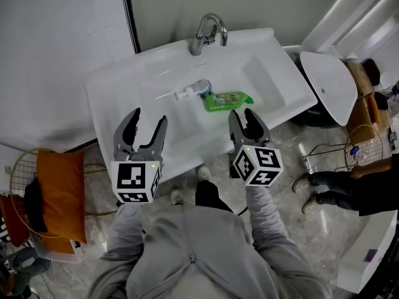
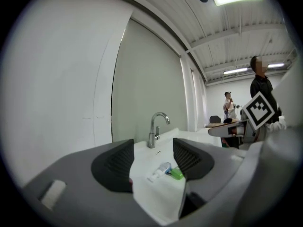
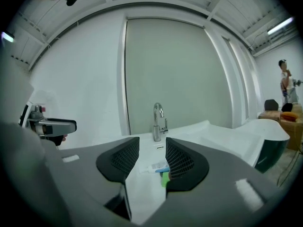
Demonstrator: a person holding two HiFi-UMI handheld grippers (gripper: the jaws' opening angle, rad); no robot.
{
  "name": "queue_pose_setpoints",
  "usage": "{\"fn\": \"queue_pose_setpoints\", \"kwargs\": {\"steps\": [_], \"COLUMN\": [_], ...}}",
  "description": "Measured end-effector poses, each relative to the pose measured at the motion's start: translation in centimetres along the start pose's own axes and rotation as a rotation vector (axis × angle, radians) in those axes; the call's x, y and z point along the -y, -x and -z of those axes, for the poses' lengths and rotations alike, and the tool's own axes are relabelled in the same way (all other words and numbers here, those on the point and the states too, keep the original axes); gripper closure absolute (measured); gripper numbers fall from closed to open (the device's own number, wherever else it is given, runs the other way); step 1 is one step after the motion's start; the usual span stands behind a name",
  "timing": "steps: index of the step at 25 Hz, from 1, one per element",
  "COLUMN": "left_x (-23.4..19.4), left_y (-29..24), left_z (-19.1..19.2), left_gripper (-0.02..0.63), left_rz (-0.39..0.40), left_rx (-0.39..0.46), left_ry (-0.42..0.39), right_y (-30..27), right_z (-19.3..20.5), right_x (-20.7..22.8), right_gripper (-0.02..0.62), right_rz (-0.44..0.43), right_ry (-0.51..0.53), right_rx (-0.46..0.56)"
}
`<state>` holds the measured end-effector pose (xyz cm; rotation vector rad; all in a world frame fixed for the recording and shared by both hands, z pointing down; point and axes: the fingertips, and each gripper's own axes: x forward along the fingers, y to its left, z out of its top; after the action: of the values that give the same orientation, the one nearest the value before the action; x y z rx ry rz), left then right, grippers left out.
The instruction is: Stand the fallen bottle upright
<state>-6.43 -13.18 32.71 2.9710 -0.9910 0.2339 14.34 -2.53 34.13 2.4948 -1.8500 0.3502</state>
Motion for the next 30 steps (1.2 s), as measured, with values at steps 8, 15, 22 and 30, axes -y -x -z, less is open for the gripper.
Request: {"fn": "queue_pose_setpoints", "kwargs": {"steps": [8,15,22,30], "left_x": [-1.7,-3.2,-5.6,-6.9], "left_y": [-3.3,-4.6,-3.3,-1.5], "left_z": [1.2,1.1,1.9,3.4], "left_gripper": [0.308,0.308,0.308,0.308], "left_rz": [-0.098,-0.2,-0.331,-0.443], "left_rx": [-0.035,-0.044,-0.066,-0.092], "left_ry": [0.028,0.044,0.077,0.109], "right_y": [-10.9,-18.7,-22.9,-25.6], "right_z": [3.5,11.3,18.9,23.0], "right_x": [-1.7,-4.8,-4.4,-3.9], "right_gripper": [0.434,0.42,0.41,0.403], "right_rz": [-0.248,-0.527,-0.666,-0.728], "right_ry": [0.218,0.708,1.001,1.156], "right_rx": [-0.175,-0.358,-0.543,-0.634]}}
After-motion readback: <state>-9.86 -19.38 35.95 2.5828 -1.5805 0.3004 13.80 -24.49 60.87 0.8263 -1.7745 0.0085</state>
